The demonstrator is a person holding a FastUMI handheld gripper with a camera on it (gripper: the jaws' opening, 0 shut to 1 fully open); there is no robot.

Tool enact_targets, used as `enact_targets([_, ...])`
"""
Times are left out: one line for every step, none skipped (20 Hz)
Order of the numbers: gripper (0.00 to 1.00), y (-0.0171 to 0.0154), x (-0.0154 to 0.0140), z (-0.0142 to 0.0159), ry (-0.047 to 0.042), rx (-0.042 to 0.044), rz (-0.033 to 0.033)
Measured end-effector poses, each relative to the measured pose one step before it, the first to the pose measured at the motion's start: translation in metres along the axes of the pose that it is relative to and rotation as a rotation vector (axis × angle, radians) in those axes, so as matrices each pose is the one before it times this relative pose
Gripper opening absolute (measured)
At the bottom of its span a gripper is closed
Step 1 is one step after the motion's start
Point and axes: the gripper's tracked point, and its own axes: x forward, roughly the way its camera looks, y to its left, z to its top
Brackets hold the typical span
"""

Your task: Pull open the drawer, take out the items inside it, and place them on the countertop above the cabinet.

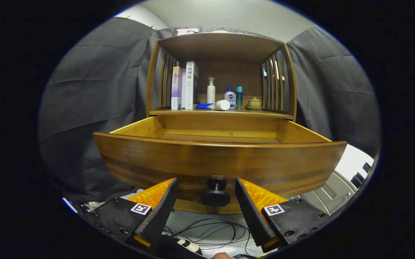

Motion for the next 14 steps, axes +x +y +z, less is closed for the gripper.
enact_targets([0.98,-0.00187,0.0036,0.00008,-0.00135,-0.00251,-0.00742])
enact_targets([0.98,-0.00202,0.00303,0.00034,-0.0013,0.00242,-0.00679])
enact_targets([0.98,-0.00214,0.0011,-0.00331,0.0079,0.00732,-0.00726])
enact_targets([0.98,0.00231,0.00085,-0.00115,-0.00006,0.00306,0.0026])
enact_targets([0.98,-0.00011,0.00094,-0.00079,-0.00024,-0.0087,-0.00252])
enact_targets([0.97,-0.00029,0.00149,0.00034,-0.00098,-0.00718,-0.00501])
enact_targets([0.97,-0.00093,0.00021,0.00144,-0.0059,0.00366,-0.00479])
enact_targets([0.97,-0.00093,0.00063,0.00039,-0.0018,0.00781,-0.00523])
enact_targets([0.97,-0.00043,0.00025,0.00107,-0.00556,0.00483,-0.00598])
enact_targets([0.97,-0.00096,0.00198,0.00067,-0.00084,0.00085,-0.00688])
enact_targets([0.97,-0.00132,0.00235,0.00024,-0.00453,0.00064,-0.00787])
enact_targets([0.97,-0.00123,0.00197,0.00095,-0.00198,0.00339,-0.00701])
enact_targets([0.97,0.00095,0.00297,0.00064,-0.00028,0.0061,0.00442])
enact_targets([0.98,0.00079,-0.00023,0.00088,-0.00111,0.002,0.00407])
